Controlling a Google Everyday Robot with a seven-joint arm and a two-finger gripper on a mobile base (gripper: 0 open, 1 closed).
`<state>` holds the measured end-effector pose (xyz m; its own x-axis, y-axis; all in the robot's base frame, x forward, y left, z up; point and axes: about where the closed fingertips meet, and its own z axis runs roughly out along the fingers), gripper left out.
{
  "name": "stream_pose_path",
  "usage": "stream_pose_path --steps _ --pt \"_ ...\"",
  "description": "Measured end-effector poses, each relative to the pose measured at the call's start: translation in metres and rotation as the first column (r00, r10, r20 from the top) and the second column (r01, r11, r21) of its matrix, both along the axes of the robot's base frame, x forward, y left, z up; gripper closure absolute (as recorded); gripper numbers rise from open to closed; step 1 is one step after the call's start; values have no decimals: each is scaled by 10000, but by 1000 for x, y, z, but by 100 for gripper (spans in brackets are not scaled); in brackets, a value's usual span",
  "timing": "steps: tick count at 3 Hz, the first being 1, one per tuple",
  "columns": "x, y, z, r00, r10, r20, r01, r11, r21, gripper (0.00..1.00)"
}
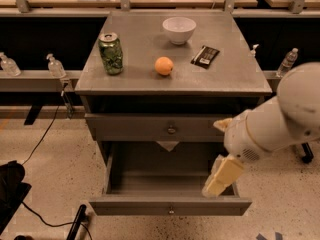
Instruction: Close middle drawer
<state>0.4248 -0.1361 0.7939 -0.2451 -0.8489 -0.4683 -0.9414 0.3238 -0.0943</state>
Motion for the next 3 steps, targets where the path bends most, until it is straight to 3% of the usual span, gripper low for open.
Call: stream_pose_path --steps 1,2,3 --pt "15 3 -25 9992 -290 272 281 9991 325 0" --pt "19 1 -41 9987 -116 -492 133 9993 352 0" --pt "3 -3 -99 9888 419 -1429 -358 9983 451 0"
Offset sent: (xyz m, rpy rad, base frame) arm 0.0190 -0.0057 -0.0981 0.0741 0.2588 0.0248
